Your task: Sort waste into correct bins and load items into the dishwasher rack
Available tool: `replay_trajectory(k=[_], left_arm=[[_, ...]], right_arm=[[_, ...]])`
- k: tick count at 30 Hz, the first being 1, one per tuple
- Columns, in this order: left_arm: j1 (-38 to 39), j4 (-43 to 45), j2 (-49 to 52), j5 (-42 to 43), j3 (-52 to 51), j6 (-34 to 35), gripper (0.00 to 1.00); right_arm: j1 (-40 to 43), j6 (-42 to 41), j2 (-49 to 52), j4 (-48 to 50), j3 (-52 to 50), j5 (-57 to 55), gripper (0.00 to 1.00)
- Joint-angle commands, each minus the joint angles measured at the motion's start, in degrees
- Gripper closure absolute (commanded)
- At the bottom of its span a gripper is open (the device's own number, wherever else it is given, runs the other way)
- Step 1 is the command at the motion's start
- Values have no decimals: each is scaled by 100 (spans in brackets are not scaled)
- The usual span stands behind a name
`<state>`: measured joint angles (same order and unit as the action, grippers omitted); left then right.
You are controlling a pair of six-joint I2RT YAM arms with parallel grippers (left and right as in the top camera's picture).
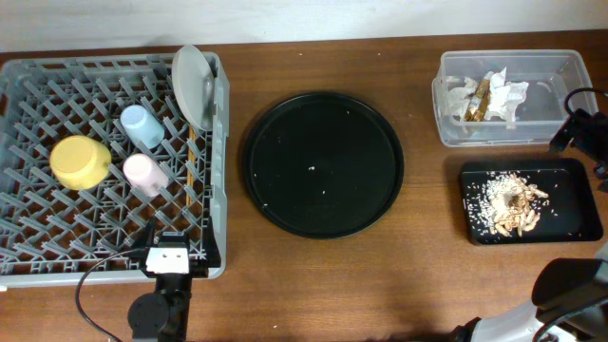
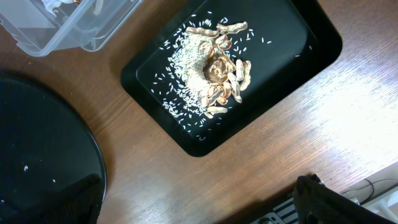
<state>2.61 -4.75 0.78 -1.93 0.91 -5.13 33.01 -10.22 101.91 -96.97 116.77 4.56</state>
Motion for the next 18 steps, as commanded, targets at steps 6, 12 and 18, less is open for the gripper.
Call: replay_trajectory(k=[6,12,18], left_arm=[[22,0,-48,66,-39,-96,1],[22,0,-48,68,-39,-96,1],[22,0,-48,66,-39,-96,1]], right_arm=[[7,35,-26,-13,0,-11,2],[-4,35,-297,-13,2,-11,2],[-466,35,-2350,-15,2,-11,2]])
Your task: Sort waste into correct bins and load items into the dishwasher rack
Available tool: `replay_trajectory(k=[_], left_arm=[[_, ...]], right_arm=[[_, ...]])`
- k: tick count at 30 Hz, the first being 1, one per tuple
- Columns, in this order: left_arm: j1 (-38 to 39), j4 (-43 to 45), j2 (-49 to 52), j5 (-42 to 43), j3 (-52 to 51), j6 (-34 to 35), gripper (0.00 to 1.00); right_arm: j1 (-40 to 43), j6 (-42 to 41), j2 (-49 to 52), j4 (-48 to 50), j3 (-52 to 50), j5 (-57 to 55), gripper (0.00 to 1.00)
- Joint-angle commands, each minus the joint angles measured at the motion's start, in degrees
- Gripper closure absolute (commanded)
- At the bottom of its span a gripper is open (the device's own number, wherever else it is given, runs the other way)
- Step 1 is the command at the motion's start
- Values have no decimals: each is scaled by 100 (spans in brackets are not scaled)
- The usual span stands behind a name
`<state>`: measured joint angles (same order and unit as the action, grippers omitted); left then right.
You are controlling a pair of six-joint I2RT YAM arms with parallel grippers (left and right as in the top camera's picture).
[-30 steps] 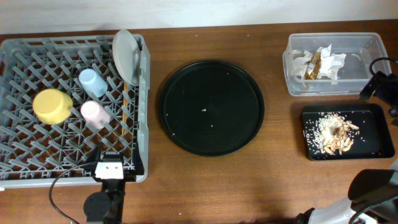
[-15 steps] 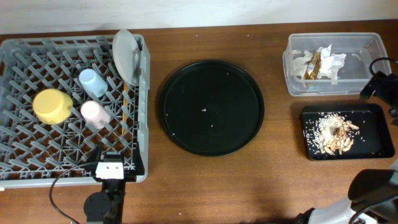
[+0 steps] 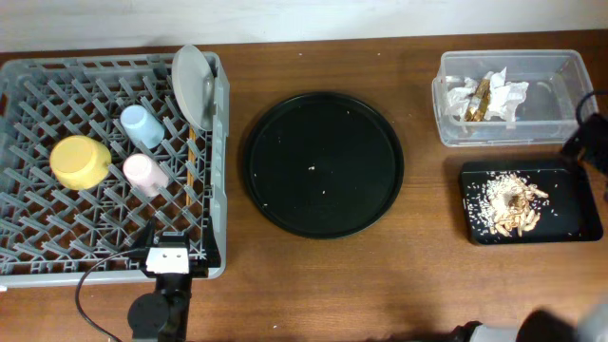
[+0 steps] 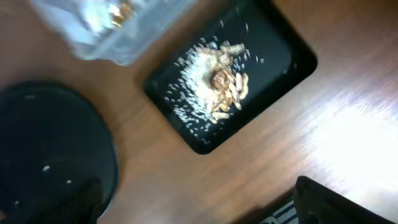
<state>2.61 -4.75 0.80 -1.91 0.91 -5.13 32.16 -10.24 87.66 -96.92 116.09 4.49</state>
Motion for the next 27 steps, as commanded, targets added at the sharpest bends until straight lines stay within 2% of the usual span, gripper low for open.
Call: replay_trajectory(k=[1,4,8,11,15,18,20,23,24,26,27], left_arm=[[22,0,-50,63,-39,-96,1],[22,0,-50,63,-39,-96,1],[22,0,-50,63,-39,-96,1],[22,0,-50,63,-39,-96,1],[22,0,-50,63,-39,-96,1],[22,0,-50,63,-39,-96,1],[22,0,-50,63,-39,-96,1],[22,0,-50,63,-39,-96,1],[22,0,-50,63,-39,-96,1],[22,0,-50,63,-39,-96,1],[22,0,-50,63,-39,-96,1]], right_arm=[[-632,39,-1274,-20,70,-4,2],[-1624,37,-2695,-22,70,-2,2],[-1694,37,-3906,-26,70,-4,2],[-1703,42,-4367,-37,70,-348,2],[-2400,57,-4690,-37,68,-758,2],[-2583,83,-5073,-35,-278,-647,2],[-2656,83,-5646,308,-1296,-623,2],[-2844,706,-6640,2367,-3362,205,2],[-2933,944,-7086,3359,-4417,595,2],[-3067,938,-7641,4500,-5873,874,1],[-3198,938,-8037,5569,-7012,1106,2]])
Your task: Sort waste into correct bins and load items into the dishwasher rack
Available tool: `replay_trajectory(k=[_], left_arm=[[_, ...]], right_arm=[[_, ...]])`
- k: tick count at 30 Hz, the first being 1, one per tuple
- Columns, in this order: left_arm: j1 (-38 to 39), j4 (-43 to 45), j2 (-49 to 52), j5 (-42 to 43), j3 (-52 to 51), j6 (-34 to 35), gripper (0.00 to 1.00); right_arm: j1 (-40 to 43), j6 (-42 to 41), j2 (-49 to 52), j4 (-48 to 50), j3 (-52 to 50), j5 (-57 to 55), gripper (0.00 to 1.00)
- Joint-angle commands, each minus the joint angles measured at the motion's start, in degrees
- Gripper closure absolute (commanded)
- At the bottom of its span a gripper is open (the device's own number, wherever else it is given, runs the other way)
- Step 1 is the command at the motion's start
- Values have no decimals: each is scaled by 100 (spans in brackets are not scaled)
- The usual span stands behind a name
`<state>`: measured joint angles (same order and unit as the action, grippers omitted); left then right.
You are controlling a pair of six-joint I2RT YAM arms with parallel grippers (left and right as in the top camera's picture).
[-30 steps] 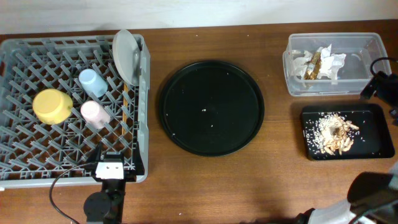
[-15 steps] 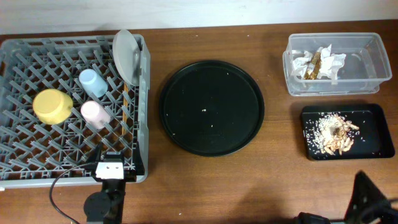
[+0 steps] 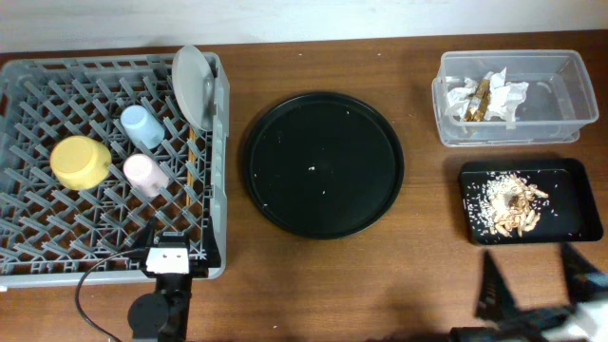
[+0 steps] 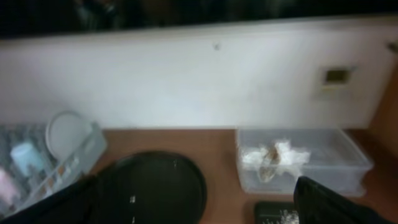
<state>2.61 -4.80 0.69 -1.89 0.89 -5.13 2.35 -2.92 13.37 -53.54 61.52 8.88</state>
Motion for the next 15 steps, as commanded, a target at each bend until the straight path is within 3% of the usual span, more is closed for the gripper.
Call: replay_trajectory(k=[1,4,7,13,15], left_arm=[[22,4,-39,61,-37,-96,1],[22,4,-39,61,-37,-96,1],[22,4,-39,61,-37,-96,1],[22,4,-39,63,-37,-96,1],[22,4,-39,61,-37,-96,1]], right_arm=[[-284,203,-807,1843,-2127,756,1],[-503,151,-1294,3757,-3899,984,2],[-496,9,-1314,4861,-4850,901,2],[-337,11,-1314,6417,-6124,245,2],[-225,13,-1314,6358,-6120,127,2]])
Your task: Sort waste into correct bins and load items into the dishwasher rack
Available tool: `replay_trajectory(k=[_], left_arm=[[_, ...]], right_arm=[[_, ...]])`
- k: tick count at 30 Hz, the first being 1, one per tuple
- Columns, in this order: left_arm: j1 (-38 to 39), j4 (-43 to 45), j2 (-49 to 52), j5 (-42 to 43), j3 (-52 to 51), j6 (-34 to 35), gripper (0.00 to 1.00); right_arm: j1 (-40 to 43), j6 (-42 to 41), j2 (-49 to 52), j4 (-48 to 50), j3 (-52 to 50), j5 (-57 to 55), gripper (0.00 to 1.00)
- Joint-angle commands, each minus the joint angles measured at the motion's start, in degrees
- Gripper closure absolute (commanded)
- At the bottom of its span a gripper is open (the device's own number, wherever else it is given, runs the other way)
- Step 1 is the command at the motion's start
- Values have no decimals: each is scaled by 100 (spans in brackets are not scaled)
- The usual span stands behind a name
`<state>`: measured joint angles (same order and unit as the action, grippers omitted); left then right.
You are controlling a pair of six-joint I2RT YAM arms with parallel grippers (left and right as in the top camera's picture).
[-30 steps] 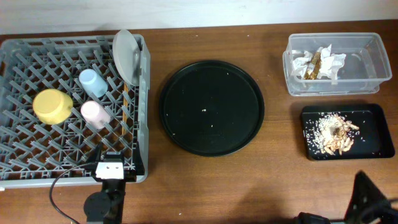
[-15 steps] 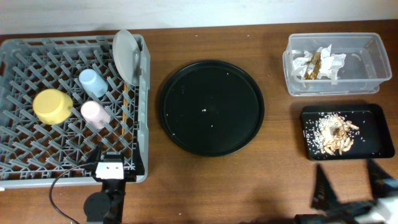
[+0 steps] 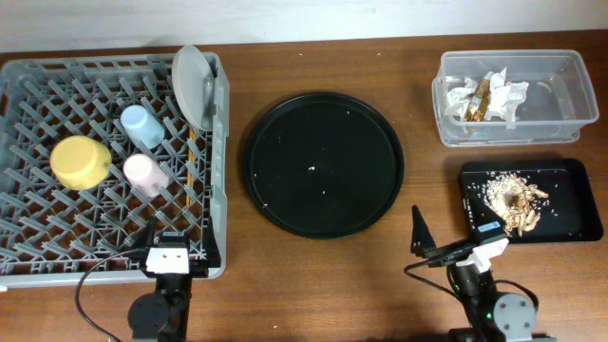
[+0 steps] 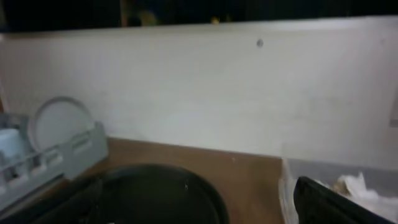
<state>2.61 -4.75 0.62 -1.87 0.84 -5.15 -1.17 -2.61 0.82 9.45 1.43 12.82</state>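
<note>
The grey dishwasher rack on the left holds a yellow cup, a blue cup, a pink cup and an upright grey plate. A clear bin at the back right holds crumpled paper waste. Below it a black rectangular tray carries rice and peanut shells. My right gripper sits low at the front edge, open and holding nothing, facing the wall. The left arm rests at the rack's front edge with its fingers unclear.
A large round black tray lies in the middle with a few crumbs on it. A wooden stick lies in the rack near its right wall. The right wrist view shows the rack and plate.
My right gripper has shifted left along the front edge, from the bottom right corner to just below the round tray's right side. Its camera sits lower. Nothing on the table moved.
First my right gripper hung over the black rectangular tray, looking down on the rice and shells. Then it was higher and farther from that tray. Then it was at the front right corner, facing the wall. Now it rests farther left, still open.
</note>
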Motion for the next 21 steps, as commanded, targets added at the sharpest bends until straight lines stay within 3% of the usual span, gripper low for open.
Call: replay_trajectory(k=[1,7,9,21], left_arm=[[22,0,-33,59,-33,-94,1],[22,0,-33,61,-33,-94,1],[22,0,-33,59,-33,-94,1],[22,0,-33,59,-33,-94,1]], right_arm=[[192,-15,-59,-28,-111,-378,2],[323,138,-59,-1346,-111,-730,2],[323,566,-59,-1357,-111,-734,2],[308,560,-50,-1355,-111,-713,2]])
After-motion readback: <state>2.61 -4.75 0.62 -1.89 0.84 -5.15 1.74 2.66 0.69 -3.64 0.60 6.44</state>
